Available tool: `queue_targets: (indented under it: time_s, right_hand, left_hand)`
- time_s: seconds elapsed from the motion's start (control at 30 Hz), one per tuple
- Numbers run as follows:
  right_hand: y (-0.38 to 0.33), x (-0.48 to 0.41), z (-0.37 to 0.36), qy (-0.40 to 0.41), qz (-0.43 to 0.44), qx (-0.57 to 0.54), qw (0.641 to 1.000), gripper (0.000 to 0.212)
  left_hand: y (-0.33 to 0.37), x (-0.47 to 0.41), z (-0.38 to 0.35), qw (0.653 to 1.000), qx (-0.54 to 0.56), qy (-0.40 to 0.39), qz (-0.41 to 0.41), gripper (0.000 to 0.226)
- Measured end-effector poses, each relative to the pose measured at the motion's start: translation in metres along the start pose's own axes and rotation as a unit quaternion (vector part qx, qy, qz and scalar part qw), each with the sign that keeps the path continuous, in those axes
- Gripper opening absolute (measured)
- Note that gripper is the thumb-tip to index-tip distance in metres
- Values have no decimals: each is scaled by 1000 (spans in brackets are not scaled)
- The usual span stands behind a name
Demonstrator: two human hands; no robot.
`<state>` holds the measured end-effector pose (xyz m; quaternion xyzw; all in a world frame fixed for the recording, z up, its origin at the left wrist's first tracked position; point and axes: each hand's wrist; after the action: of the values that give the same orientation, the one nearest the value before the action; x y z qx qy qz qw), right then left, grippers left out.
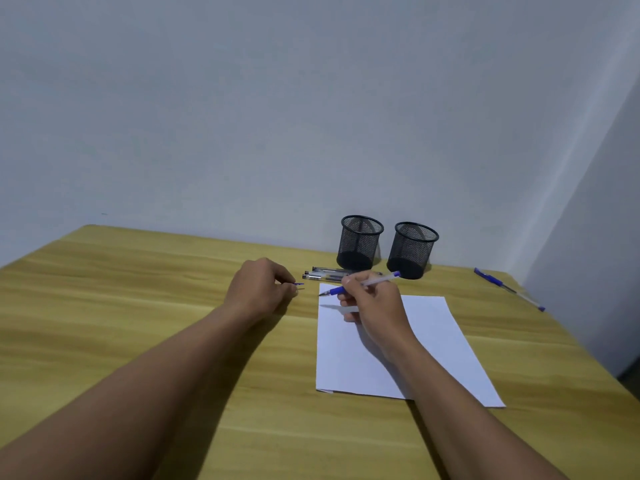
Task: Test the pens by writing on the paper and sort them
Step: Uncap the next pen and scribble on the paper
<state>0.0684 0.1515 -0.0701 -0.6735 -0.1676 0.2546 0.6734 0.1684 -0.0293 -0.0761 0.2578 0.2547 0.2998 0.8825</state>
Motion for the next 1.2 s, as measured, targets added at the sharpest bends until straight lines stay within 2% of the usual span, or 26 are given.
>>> queue_targets:
  time_s: [0.13, 0.23, 0.37, 0.43, 0.53, 0.73, 1.0, 1.2]
  right_hand:
    - [4, 1, 1, -7, -6, 4, 1000, 20]
    - [6, 3, 1, -12, -7, -14, 1000, 16]
    - [8, 3, 1, -1, -8, -13, 1000, 19]
    - [8, 4, 2, 2, -10, -18, 1000, 18]
    - [8, 3, 4, 3, -23, -23, 999, 16]
    - [6, 5, 4, 2, -33, -33, 999, 12]
    - [7, -7, 3, 10, -6, 27, 1000, 14]
    - [9, -19, 0, 10, 25, 75, 997, 12]
  left_hand:
    - [-4, -5, -16, 999, -22, 13, 25, 15]
    - [-7, -5, -20, 1000, -9, 11, 28, 35]
    - [2, 16, -14, 997, -49, 53, -34, 40]
    - [9, 35, -12, 996, -72, 28, -53, 54]
    - [9, 56, -12, 989, -127, -69, -31, 75]
    - [13, 68, -18, 968, -205, -147, -10, 74]
    - [13, 66, -24, 974, -189, -125, -24, 65]
    - [9, 63, -29, 971, -202, -118, -49, 74]
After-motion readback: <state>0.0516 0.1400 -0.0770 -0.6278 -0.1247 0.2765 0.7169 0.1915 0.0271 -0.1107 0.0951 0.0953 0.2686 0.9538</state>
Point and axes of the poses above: each hand's wrist, its own x-axis away from the middle knuckle, its own z-axis out of the back of the hand, y = z × x
